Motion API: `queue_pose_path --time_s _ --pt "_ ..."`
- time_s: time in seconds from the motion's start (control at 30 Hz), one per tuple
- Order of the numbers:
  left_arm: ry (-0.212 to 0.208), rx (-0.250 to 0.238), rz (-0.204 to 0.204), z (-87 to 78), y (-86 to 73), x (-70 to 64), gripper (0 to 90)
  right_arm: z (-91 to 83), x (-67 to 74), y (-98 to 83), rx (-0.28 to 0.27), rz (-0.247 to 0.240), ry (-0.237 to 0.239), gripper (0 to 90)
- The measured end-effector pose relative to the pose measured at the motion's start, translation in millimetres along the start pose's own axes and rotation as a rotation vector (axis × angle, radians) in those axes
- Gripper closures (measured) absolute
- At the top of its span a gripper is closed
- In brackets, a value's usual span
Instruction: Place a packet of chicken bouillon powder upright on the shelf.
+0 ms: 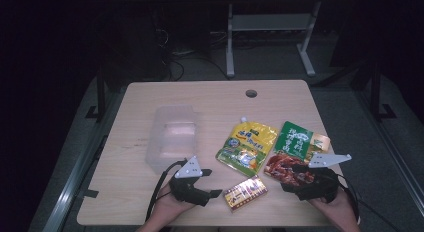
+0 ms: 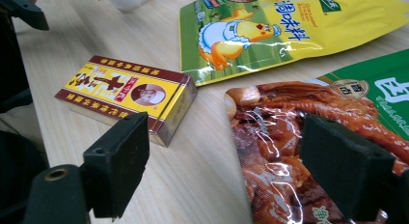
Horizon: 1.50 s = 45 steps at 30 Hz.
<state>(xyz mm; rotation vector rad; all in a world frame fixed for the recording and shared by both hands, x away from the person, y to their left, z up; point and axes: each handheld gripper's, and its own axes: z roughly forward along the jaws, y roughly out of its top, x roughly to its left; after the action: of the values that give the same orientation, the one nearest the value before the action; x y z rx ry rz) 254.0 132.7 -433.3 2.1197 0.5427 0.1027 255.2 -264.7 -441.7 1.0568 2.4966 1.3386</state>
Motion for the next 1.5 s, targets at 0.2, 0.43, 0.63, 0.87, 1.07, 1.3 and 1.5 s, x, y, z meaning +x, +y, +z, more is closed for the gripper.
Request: queue_pose_path --time_s 0.2,0.43,0.63,0.87,1.07,1.3,1.5 --pt "-0.006 0.017 0.010 5.0 0.5 -2.5 26.2 0.3 -1.0 0.7 0.002 0.015 0.003 16.4" --pt "-0.046 0.014 0.009 7.5 6.3 -4.6 26.3 -1.8 -0.1 5.1 -0.021 0.030 0.015 15.4" --pt "-0.063 0.010 0.011 8.3 21.0 -5.7 28.2 -9.1 0.6 20.6 -0.046 0.036 -0.009 15.6" --pt "-0.071 -0.006 0.005 16.9 36.5 -1.9 31.2 -8.8 -6.2 51.1 -0.054 0.061 -0.043 15.4" --pt "-0.021 0.017 0.015 26.0 49.1 3.0 35.1 0.0 -13.0 78.1 -0.032 0.055 -0.039 15.5" --pt "0.006 0.028 -0.007 38.1 60.3 11.6 45.3 10.4 -18.0 99.9 -0.006 0.066 -0.033 16.1" --pt "0.024 0.025 -0.026 51.4 66.0 23.6 58.0 22.0 -28.5 109.9 0.030 0.110 -0.052 21.3"
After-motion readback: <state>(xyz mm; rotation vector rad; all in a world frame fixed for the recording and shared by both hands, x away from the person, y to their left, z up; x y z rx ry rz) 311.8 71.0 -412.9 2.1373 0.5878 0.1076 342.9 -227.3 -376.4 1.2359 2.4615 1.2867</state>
